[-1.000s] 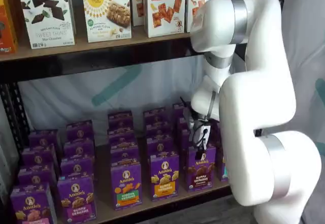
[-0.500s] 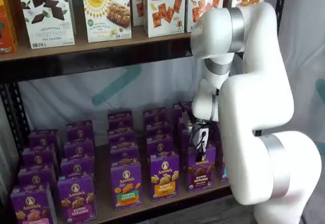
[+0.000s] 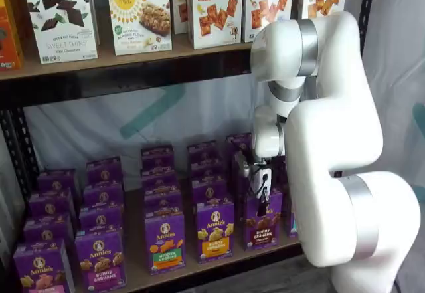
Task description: Pick up the purple box with a brown patch in the center, on the bottom shelf, the fifth box from the left
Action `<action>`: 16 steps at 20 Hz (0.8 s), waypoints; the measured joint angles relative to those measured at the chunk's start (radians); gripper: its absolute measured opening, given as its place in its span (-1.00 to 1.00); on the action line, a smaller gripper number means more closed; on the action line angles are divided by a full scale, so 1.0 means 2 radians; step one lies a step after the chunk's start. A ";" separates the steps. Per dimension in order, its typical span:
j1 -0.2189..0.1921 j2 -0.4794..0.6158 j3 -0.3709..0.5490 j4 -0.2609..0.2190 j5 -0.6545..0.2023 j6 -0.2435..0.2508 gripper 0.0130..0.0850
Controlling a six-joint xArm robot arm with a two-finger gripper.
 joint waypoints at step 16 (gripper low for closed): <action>-0.001 0.011 0.006 0.017 -0.030 -0.017 0.67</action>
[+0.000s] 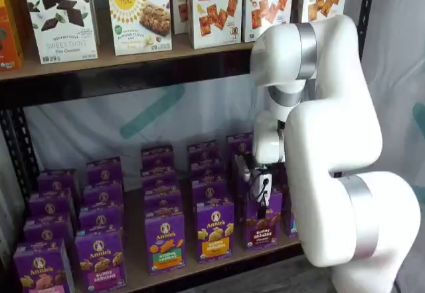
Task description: Pick up the purple box with a brown patch in the center, on the bottom shelf, the fifth box from the left
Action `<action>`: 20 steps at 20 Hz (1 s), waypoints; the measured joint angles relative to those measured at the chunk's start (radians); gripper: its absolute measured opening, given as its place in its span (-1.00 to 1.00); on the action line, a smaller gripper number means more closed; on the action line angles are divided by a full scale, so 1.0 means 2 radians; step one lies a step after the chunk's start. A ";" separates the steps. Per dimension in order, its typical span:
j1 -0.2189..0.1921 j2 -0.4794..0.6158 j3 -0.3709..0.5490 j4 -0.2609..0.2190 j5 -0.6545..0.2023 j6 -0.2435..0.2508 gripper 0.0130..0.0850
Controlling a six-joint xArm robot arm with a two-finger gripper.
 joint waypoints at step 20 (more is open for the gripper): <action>0.004 0.000 0.011 -0.001 -0.014 0.005 0.22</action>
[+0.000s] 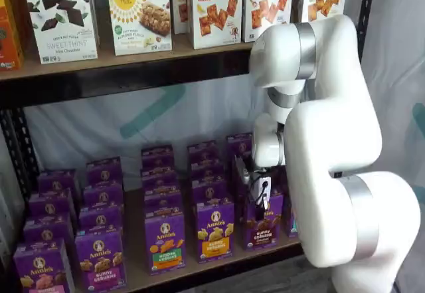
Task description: Pick up the purple box with a brown patch in the center, on the bottom shelf, the fifth box from the left
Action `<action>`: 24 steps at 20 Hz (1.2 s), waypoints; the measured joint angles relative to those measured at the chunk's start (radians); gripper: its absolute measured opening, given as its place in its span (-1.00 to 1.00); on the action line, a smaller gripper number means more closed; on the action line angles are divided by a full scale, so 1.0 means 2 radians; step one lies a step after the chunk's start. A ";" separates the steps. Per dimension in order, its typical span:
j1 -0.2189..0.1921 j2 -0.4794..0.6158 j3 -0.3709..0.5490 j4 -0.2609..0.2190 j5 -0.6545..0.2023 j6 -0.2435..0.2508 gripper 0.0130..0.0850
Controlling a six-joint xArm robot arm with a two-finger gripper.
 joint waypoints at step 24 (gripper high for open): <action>-0.001 -0.007 0.013 0.021 -0.005 -0.021 -0.44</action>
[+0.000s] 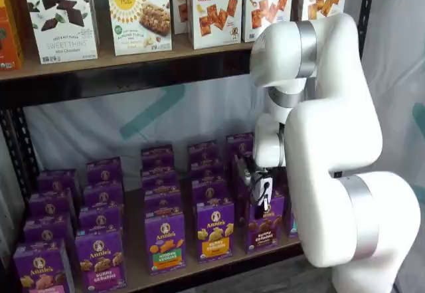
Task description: Pick up the purple box with a brown patch in the center, on the bottom shelf, the fifth box from the left
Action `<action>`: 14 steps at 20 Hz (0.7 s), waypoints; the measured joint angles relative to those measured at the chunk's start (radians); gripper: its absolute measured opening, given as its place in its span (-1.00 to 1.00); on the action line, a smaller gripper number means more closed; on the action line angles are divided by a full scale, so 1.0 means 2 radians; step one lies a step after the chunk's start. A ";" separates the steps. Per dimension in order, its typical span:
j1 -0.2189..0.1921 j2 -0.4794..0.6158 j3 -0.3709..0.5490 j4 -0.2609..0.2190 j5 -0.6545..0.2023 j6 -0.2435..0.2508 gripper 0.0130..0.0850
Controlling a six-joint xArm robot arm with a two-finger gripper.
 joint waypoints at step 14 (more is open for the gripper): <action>0.001 -0.015 0.020 -0.002 -0.005 0.002 -0.44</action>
